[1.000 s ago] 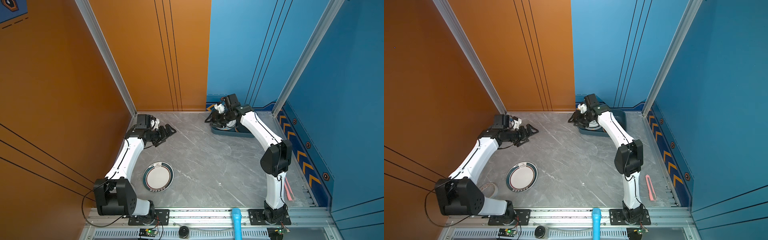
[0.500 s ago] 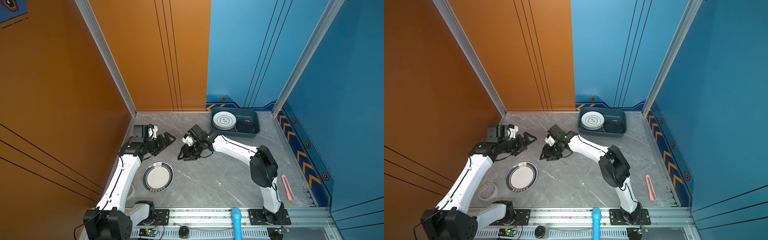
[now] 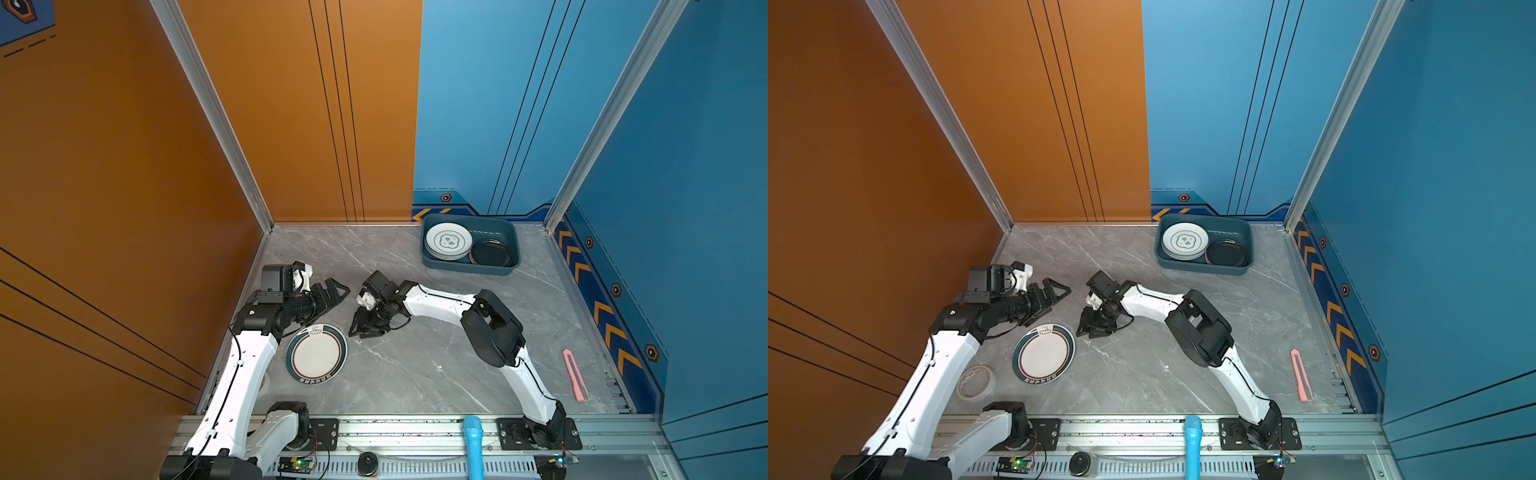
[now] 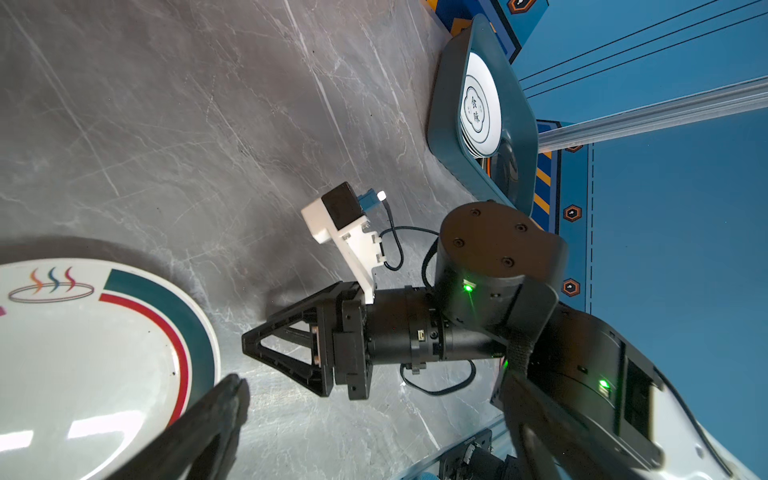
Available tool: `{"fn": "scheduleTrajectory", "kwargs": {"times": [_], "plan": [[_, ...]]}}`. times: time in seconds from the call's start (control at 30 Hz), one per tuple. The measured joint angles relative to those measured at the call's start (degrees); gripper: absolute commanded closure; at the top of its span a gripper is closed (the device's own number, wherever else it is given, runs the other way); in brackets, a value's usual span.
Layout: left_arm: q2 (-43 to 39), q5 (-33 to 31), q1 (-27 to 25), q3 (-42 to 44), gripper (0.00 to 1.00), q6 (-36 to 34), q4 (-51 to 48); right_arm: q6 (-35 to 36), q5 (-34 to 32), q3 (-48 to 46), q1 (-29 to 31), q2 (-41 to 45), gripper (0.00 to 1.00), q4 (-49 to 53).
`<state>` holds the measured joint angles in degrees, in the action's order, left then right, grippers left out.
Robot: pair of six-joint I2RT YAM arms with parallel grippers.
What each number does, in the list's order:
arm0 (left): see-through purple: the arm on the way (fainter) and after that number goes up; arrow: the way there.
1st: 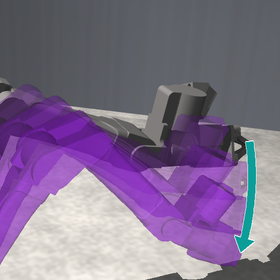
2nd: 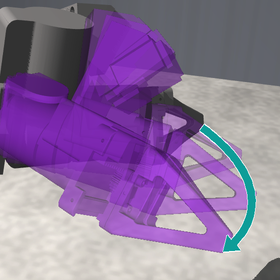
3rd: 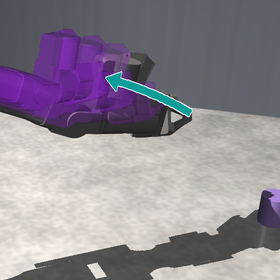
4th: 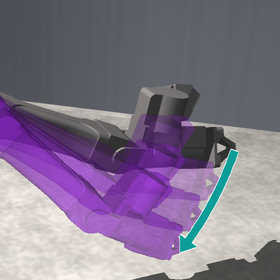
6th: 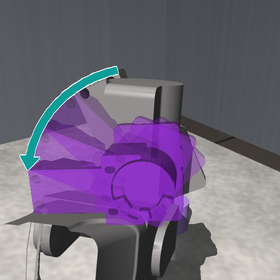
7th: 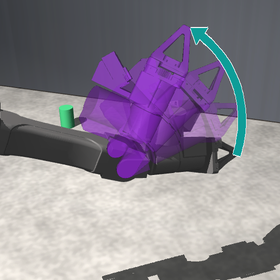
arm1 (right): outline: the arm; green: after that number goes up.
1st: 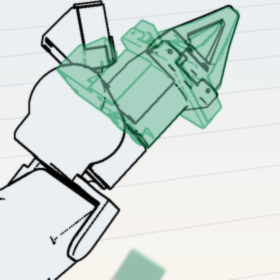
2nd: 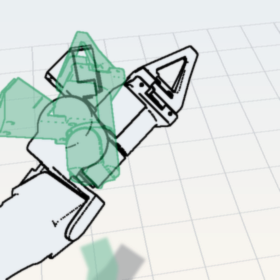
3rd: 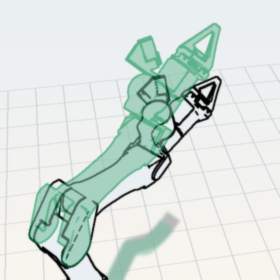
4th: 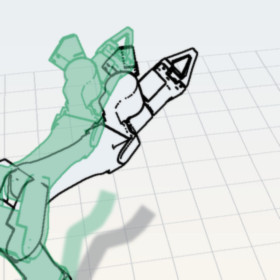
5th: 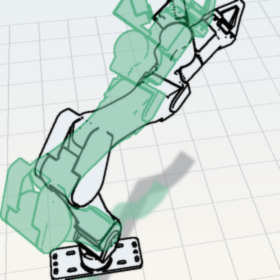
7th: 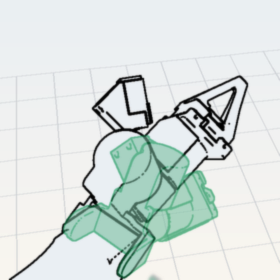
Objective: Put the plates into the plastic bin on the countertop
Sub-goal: 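Open right gripper and move it to the red-green rimmed plate, then grasp the red-green rimmed plate edge with right gripper and tilt it up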
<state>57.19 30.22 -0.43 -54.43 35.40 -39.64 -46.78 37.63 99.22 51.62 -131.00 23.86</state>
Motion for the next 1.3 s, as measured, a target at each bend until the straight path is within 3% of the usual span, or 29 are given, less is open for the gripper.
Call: {"fn": "scheduleTrajectory", "kwargs": {"times": [0.43, 1.03, 1.3], "plan": [[0.09, -0.02, 1.55, 0.04, 0.02, 0.00, -0.76, -4.15, 3.96, 2.05, 2.40, -4.33, 0.60, -5.84], [0.46, -0.02, 1.62, 0.11, 0.02, -0.07, -0.76, -9.01, 6.58, 2.73, 2.38, -7.34, 0.95, -14.10], [0.57, -0.02, 1.84, 0.50, 0.02, -0.48, -0.90, -7.04, 6.49, 0.83, -1.11, -5.53, 1.00, -13.86]]}}
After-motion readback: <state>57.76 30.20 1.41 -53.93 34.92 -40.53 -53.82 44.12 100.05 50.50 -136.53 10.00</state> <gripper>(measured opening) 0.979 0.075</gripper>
